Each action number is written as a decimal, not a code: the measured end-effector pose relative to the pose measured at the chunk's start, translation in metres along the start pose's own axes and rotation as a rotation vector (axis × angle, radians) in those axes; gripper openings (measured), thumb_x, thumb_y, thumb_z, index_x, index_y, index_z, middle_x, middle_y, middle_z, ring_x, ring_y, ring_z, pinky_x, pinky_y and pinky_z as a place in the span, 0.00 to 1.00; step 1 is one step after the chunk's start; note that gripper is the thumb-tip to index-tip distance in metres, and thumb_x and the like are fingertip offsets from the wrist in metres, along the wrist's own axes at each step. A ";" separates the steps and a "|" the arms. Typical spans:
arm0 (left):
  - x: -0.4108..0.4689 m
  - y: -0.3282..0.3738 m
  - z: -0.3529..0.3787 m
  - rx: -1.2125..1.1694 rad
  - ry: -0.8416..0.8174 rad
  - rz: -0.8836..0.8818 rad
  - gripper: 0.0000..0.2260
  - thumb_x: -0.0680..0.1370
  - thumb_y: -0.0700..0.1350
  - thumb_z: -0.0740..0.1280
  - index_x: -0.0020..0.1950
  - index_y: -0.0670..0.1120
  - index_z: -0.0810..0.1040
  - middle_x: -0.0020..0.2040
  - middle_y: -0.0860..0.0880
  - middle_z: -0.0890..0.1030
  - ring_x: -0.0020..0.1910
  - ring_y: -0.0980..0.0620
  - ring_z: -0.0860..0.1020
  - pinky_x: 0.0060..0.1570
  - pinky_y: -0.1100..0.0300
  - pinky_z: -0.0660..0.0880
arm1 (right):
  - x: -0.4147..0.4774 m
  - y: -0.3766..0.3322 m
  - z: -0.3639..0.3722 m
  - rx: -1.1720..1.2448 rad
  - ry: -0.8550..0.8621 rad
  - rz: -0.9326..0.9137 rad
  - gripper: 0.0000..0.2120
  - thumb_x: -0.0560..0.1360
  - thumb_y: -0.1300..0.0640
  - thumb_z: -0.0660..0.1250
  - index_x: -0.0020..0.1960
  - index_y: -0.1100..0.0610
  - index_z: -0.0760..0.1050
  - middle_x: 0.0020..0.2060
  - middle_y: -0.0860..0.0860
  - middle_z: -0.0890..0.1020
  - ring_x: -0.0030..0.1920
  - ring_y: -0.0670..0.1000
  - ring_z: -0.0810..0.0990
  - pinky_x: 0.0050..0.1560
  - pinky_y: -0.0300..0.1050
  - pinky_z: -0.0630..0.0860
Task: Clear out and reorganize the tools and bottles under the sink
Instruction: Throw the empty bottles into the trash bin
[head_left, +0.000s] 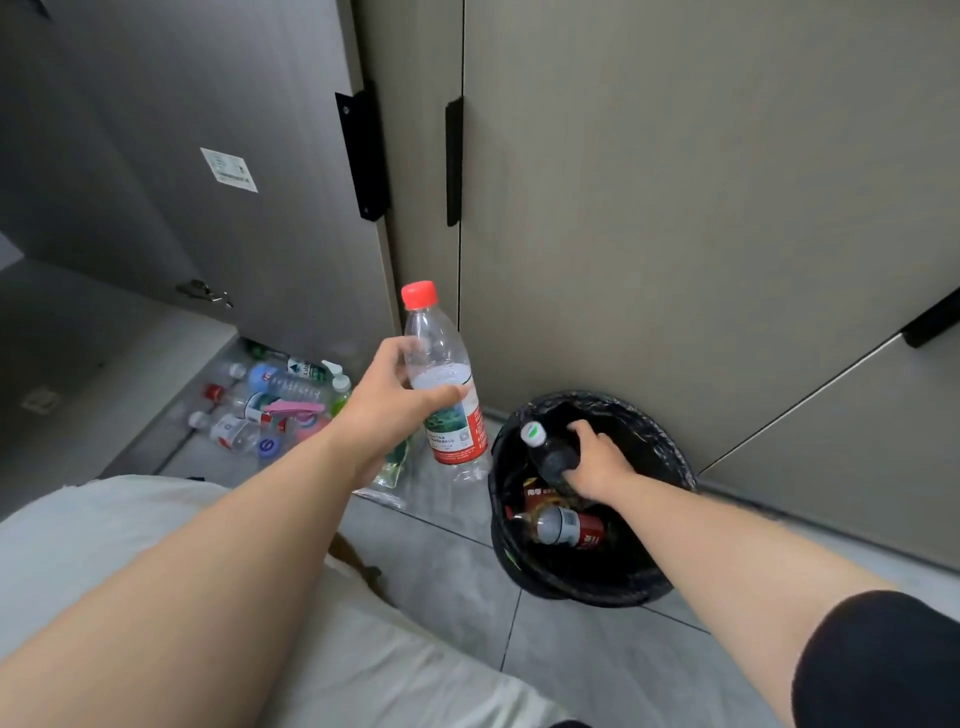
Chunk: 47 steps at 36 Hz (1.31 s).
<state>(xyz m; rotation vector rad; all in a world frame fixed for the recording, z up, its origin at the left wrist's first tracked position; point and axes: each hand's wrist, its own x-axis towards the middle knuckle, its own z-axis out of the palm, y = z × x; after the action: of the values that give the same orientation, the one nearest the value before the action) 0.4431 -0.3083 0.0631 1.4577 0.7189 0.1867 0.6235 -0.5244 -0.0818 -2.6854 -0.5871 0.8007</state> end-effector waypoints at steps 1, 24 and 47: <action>0.000 0.000 -0.001 -0.003 -0.007 0.000 0.28 0.73 0.42 0.78 0.68 0.54 0.70 0.59 0.52 0.82 0.57 0.52 0.82 0.54 0.54 0.80 | 0.002 -0.001 0.000 0.046 0.029 -0.016 0.30 0.72 0.57 0.71 0.71 0.50 0.65 0.60 0.57 0.74 0.57 0.58 0.78 0.55 0.49 0.76; -0.015 0.012 0.024 0.260 -0.170 0.171 0.29 0.74 0.43 0.78 0.72 0.55 0.72 0.58 0.53 0.84 0.56 0.58 0.83 0.54 0.63 0.79 | -0.071 -0.114 -0.113 0.515 -0.024 -0.500 0.17 0.71 0.45 0.76 0.56 0.45 0.76 0.48 0.47 0.85 0.51 0.45 0.84 0.52 0.42 0.79; -0.020 -0.007 -0.020 0.548 0.114 0.090 0.06 0.81 0.41 0.66 0.56 0.47 0.82 0.44 0.49 0.81 0.42 0.50 0.79 0.44 0.58 0.77 | -0.044 -0.001 0.019 -0.365 -0.396 -0.140 0.28 0.72 0.50 0.71 0.70 0.51 0.68 0.62 0.55 0.78 0.60 0.58 0.78 0.57 0.45 0.75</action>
<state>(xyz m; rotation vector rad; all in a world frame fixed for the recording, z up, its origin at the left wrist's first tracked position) 0.4142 -0.3033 0.0644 2.0162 0.8372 0.1476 0.5782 -0.5408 -0.0767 -2.7670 -1.0945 1.3073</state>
